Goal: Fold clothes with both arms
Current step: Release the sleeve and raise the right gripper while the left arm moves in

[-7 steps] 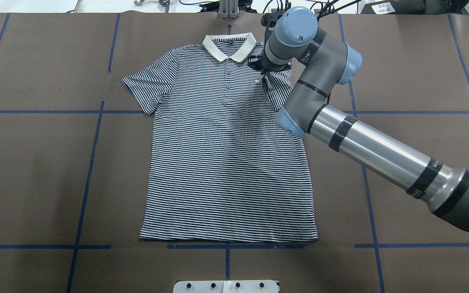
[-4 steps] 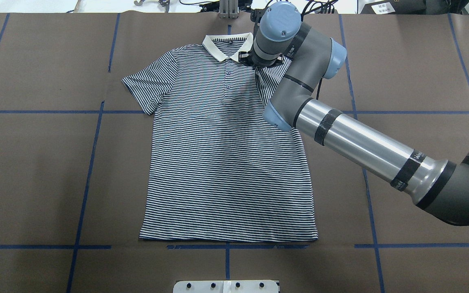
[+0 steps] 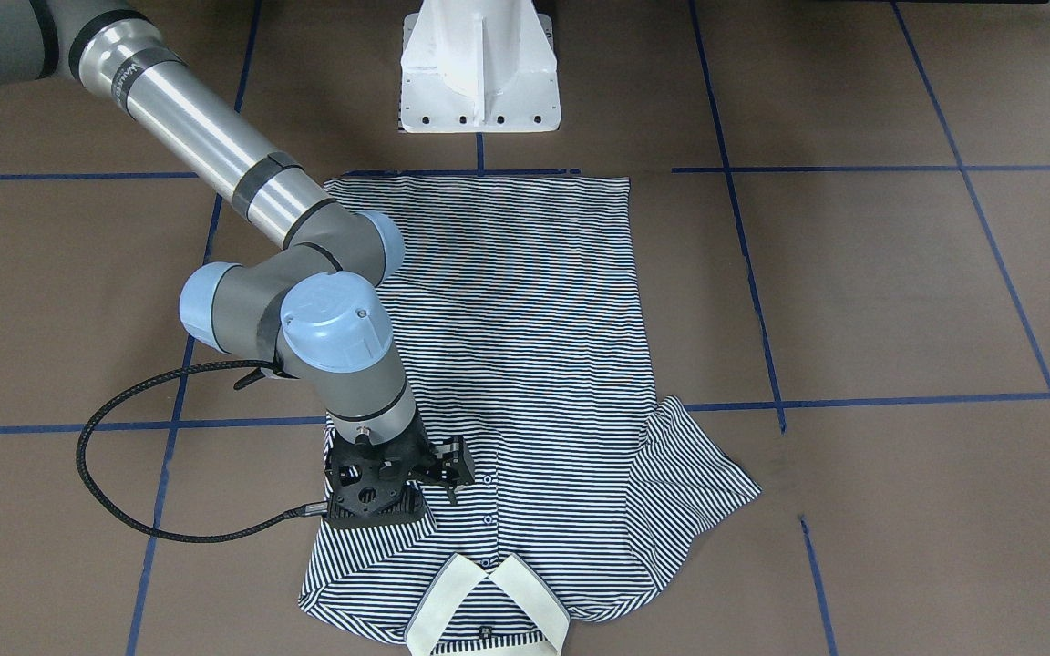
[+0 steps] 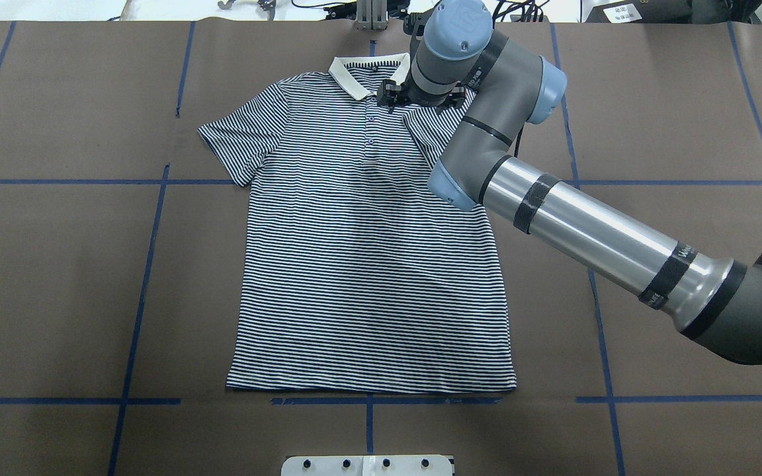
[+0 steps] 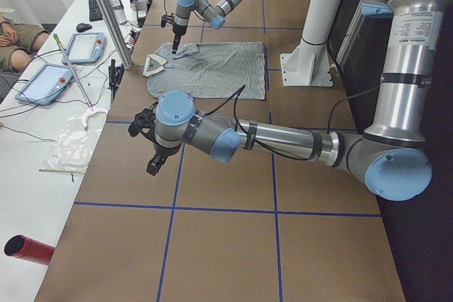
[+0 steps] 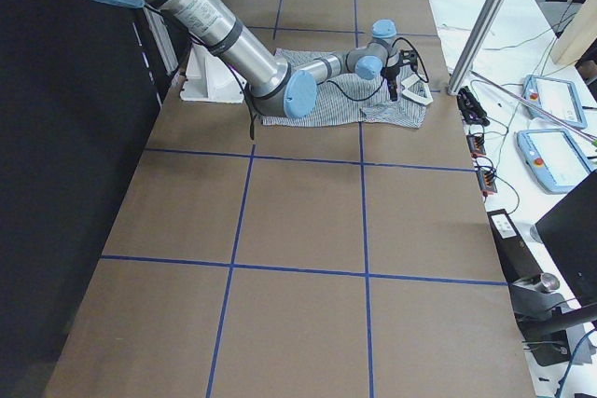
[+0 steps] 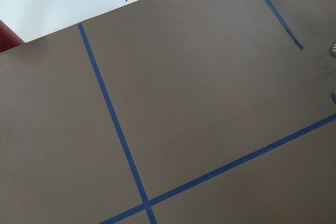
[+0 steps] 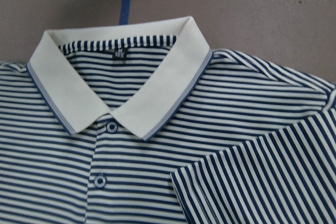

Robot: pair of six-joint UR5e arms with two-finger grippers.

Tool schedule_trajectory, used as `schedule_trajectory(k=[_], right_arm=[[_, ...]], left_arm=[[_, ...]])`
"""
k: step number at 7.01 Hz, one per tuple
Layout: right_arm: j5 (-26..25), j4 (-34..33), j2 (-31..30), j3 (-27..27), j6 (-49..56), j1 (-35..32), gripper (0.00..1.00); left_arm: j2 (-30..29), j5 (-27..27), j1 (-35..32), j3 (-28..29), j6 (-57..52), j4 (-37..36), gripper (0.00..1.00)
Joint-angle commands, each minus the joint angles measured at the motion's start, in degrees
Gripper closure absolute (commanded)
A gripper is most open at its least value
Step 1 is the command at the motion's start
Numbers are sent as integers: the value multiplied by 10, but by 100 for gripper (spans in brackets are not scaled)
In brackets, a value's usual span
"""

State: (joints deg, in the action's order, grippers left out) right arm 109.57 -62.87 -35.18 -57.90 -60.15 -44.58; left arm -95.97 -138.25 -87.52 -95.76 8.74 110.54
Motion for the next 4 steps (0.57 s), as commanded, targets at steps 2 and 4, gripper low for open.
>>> schedule_trajectory(k=[2, 4], right_arm=[[42, -319, -135, -318, 102, -9, 0], [46, -426, -199, -443, 236, -25, 0]], left_arm=[[-55, 122, 185, -42, 425, 64, 0], [-123, 318, 347, -9, 625, 62, 0]])
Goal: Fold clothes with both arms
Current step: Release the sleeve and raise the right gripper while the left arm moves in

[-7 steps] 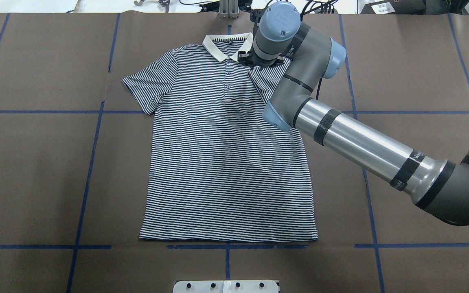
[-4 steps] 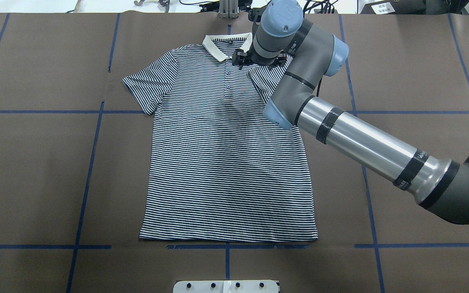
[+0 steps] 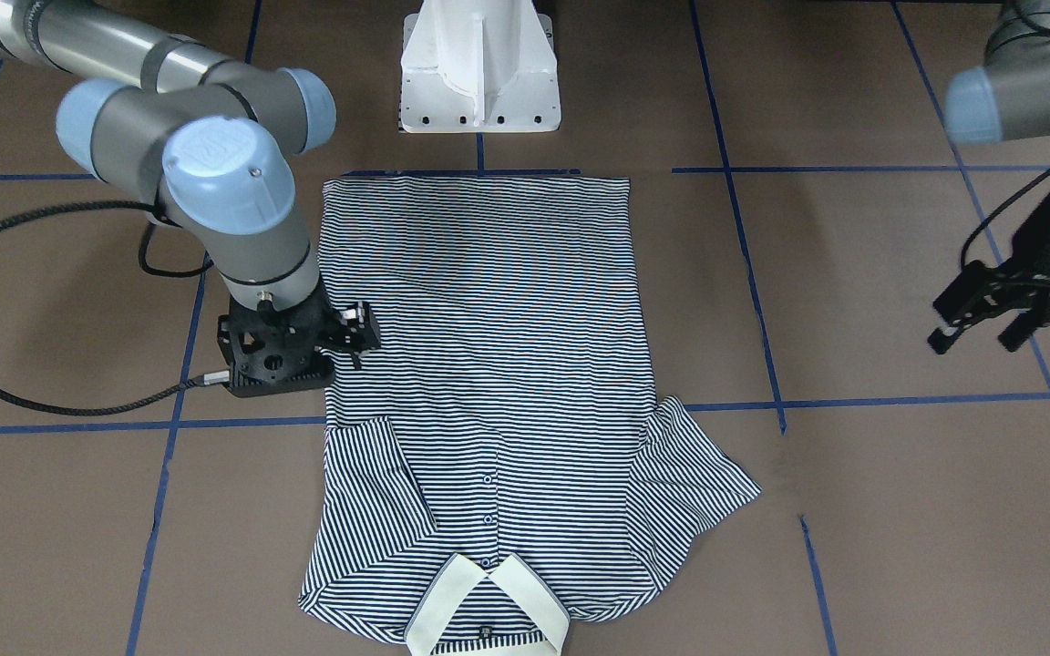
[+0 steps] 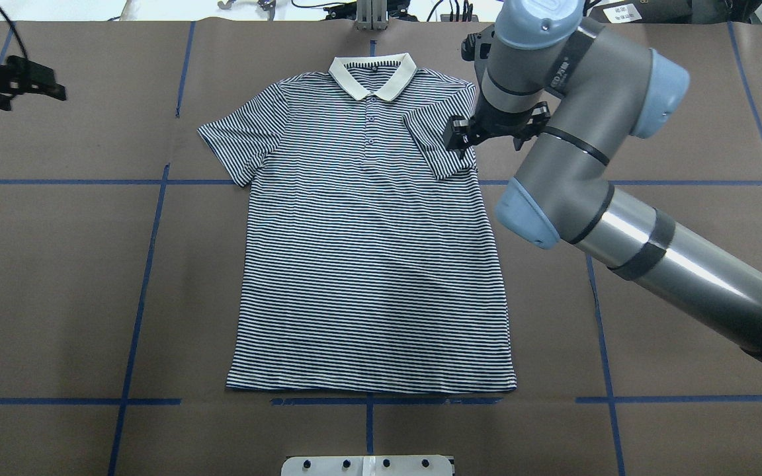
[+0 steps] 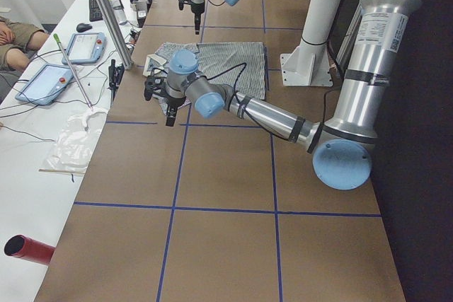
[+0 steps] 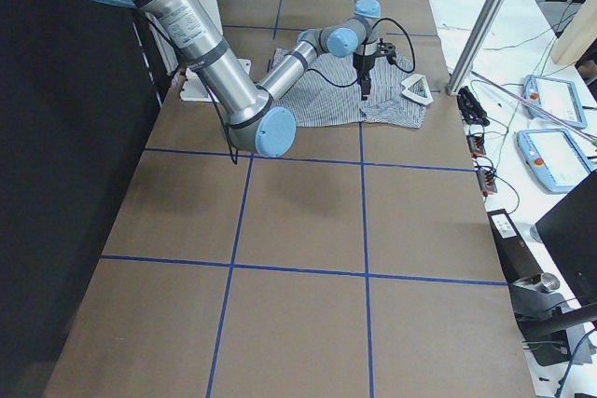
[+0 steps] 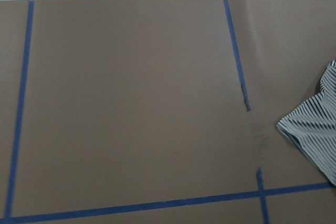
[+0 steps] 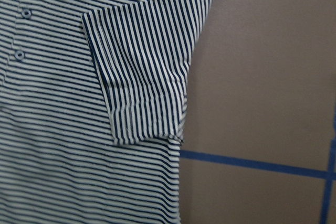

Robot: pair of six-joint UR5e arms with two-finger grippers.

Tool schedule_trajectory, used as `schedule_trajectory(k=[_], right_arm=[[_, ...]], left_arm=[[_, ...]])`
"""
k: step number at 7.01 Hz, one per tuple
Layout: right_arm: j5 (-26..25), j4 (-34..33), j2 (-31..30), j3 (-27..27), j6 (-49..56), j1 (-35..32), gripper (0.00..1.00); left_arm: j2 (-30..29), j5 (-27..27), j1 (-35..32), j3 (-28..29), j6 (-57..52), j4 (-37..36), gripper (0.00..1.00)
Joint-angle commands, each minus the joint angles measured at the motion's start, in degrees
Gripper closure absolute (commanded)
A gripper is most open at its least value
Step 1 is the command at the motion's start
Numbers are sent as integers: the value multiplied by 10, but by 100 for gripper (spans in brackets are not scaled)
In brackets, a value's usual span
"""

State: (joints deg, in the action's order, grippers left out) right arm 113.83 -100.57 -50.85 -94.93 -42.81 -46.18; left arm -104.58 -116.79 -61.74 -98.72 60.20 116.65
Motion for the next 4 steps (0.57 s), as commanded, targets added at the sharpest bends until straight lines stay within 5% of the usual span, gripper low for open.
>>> schedule_trajectory(k=[1, 4], right_arm=[[3, -33, -91, -116, 56, -9, 0], [30, 32, -140, -153, 10, -10, 0]], left_arm=[[-87, 151, 122, 87, 163, 4, 0], [-176, 210, 146, 226, 176, 20, 0]])
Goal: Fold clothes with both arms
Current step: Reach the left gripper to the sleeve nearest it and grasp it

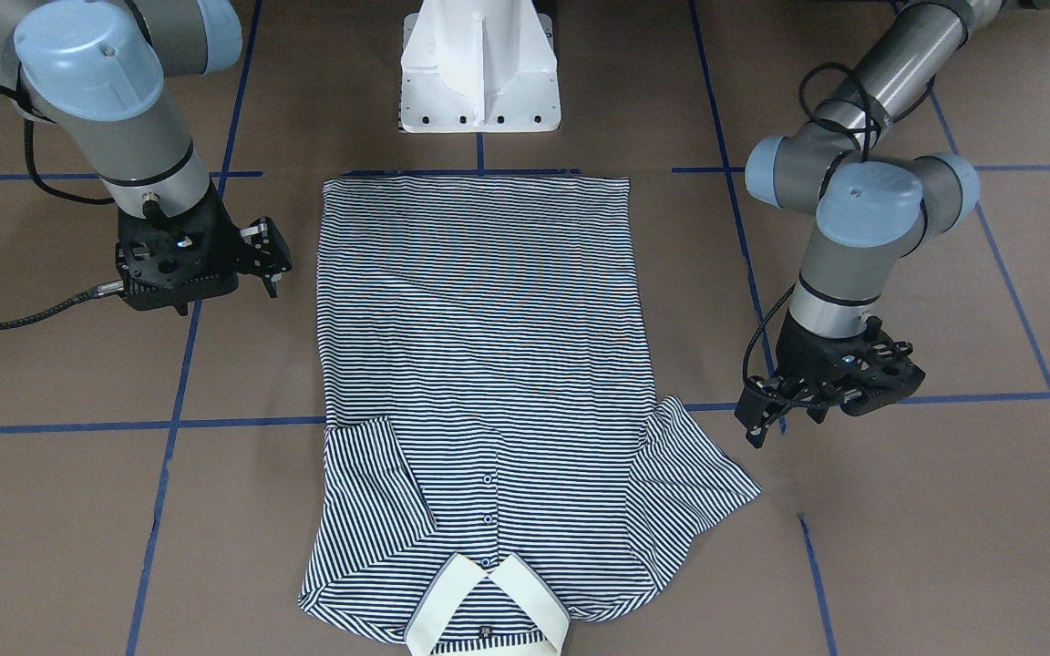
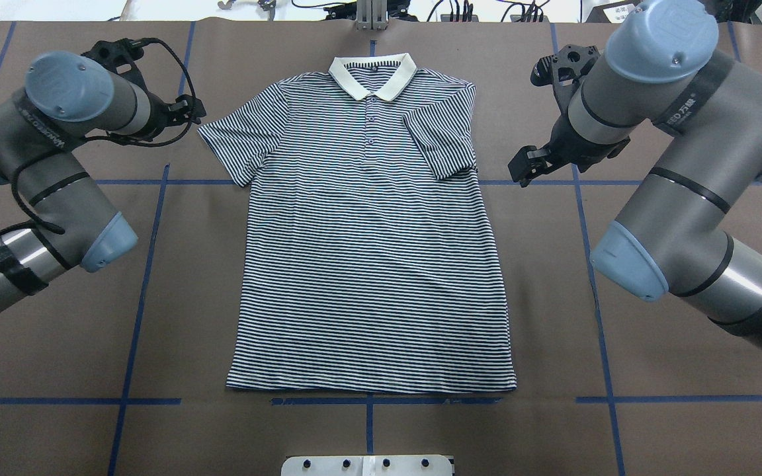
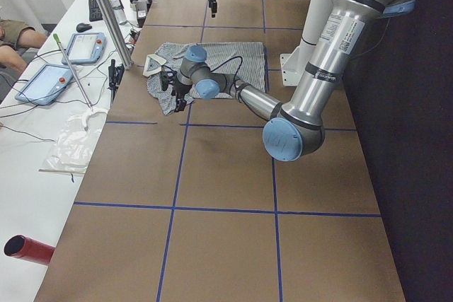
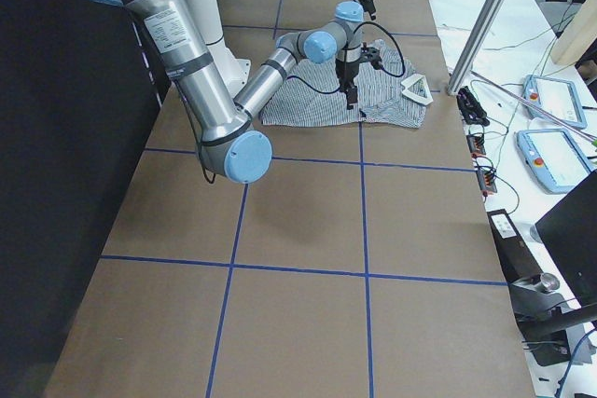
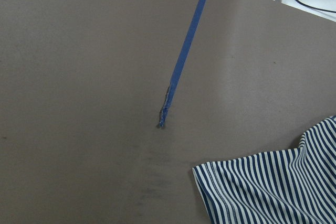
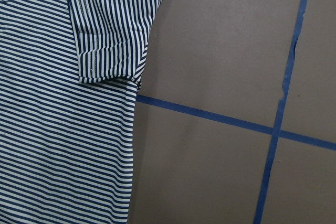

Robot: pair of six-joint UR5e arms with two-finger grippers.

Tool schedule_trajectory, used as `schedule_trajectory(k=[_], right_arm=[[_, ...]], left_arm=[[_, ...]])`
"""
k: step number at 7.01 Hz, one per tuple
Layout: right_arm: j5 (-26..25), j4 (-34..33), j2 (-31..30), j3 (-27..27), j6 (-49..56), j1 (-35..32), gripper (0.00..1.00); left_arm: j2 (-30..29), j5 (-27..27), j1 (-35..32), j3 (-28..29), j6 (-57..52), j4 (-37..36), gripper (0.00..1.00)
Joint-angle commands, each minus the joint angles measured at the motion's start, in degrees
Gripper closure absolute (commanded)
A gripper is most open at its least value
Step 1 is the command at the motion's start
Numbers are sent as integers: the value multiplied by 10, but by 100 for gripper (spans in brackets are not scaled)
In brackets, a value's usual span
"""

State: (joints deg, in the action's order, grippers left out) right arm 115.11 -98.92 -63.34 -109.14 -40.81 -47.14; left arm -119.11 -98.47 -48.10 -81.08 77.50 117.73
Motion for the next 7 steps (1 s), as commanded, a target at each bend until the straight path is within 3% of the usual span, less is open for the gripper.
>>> schedule_trajectory(k=[1, 2, 7], right_arm=[[32, 16, -14, -12, -10, -1, 0], [31, 16, -13, -12, -11, -2, 0], [32, 16, -7, -12, -36, -1, 0]], left_arm=[[-48, 33, 19, 81, 3, 24, 0], [-69, 37, 20, 123, 2, 44, 0], [-83, 62, 33, 172, -2, 72, 5]])
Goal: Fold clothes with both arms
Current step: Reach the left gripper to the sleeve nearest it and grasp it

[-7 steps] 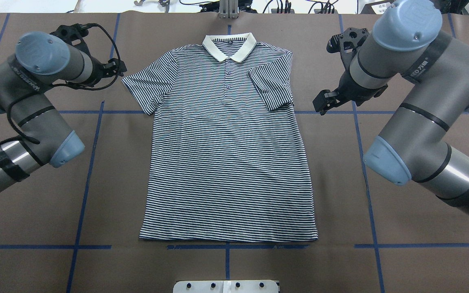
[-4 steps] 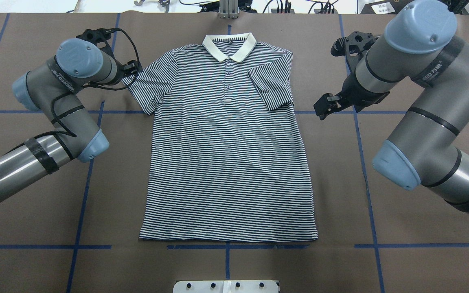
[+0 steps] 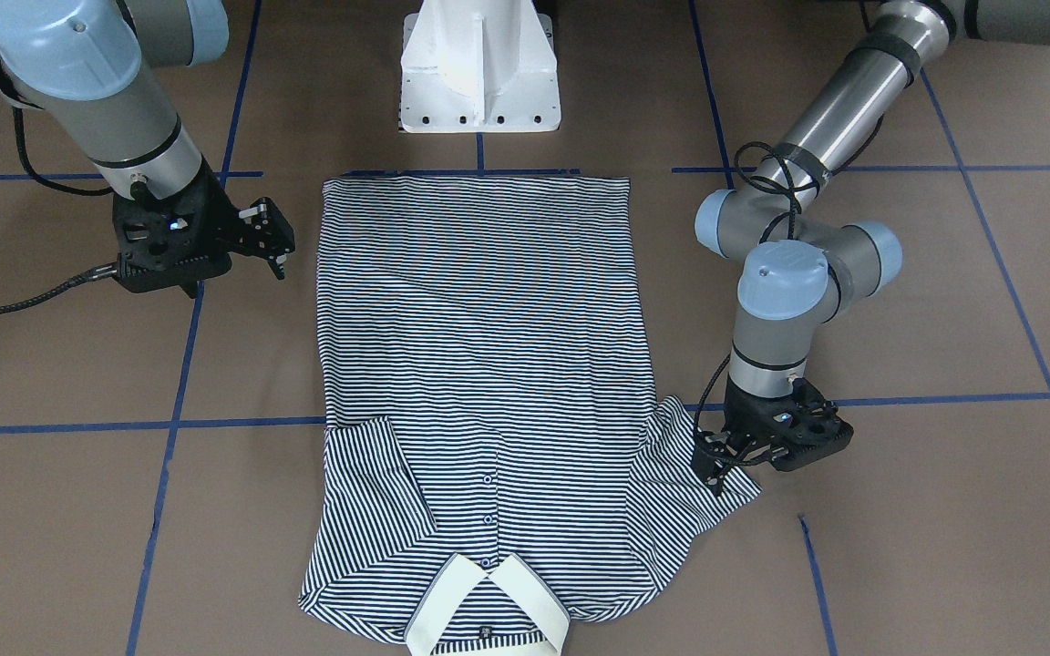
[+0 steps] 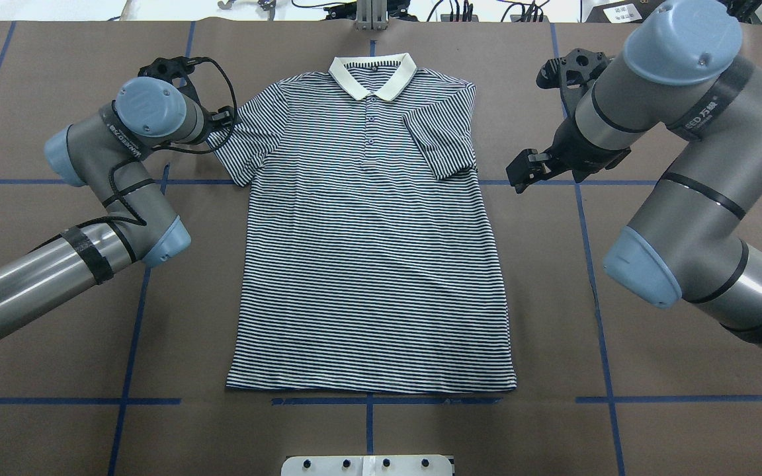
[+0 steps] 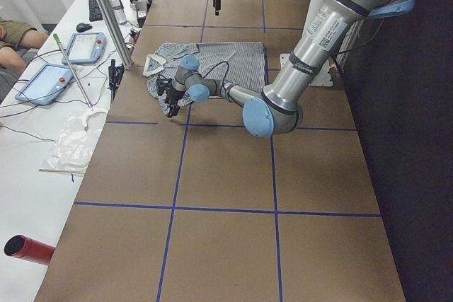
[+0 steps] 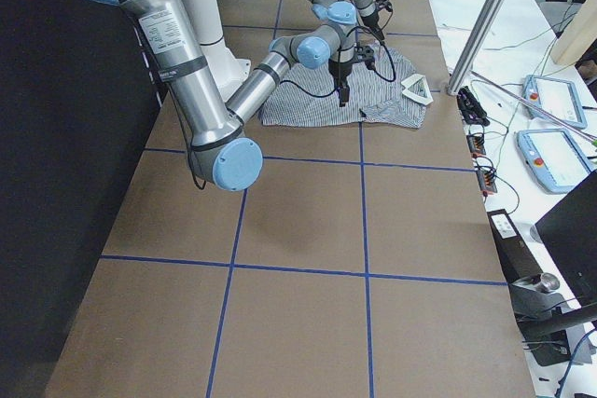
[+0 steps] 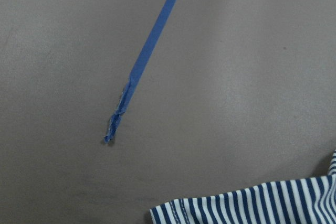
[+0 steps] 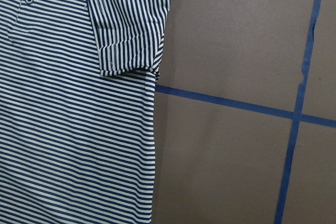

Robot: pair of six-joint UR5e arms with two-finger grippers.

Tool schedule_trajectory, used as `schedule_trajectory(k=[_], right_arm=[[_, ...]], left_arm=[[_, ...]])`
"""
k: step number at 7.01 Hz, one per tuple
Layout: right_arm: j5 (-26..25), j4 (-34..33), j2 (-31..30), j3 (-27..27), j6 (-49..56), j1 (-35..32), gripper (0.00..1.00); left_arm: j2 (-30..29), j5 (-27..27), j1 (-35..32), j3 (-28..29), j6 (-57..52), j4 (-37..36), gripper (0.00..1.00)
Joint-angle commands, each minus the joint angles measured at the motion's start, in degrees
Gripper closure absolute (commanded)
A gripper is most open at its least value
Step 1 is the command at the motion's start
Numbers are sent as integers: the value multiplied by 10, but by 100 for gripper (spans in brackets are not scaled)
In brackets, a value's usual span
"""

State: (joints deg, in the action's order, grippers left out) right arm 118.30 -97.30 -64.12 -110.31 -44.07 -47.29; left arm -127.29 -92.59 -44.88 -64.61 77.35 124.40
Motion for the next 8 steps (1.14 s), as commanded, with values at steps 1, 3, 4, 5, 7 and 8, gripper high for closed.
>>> schedule_trajectory(k=[1, 3, 4, 5, 7, 8], right_arm=[[0, 0, 0, 0, -3, 0, 0], [0, 0, 0, 0, -3, 0, 0], [0, -1, 0, 0, -3, 0, 0], [0, -1, -1, 1, -3, 0, 0], [0, -1, -3, 3, -4, 0, 0], [0, -1, -4, 3, -4, 0, 0]], left_arm=[[-1, 3, 0, 8, -2, 5, 8], [-7, 3, 0, 7, -3, 5, 27], [-10, 3, 0, 7, -3, 5, 39], [-10, 3, 0, 7, -4, 5, 55], [-12, 3, 0, 6, -4, 4, 94], [-15, 1, -1, 3, -4, 1, 100]])
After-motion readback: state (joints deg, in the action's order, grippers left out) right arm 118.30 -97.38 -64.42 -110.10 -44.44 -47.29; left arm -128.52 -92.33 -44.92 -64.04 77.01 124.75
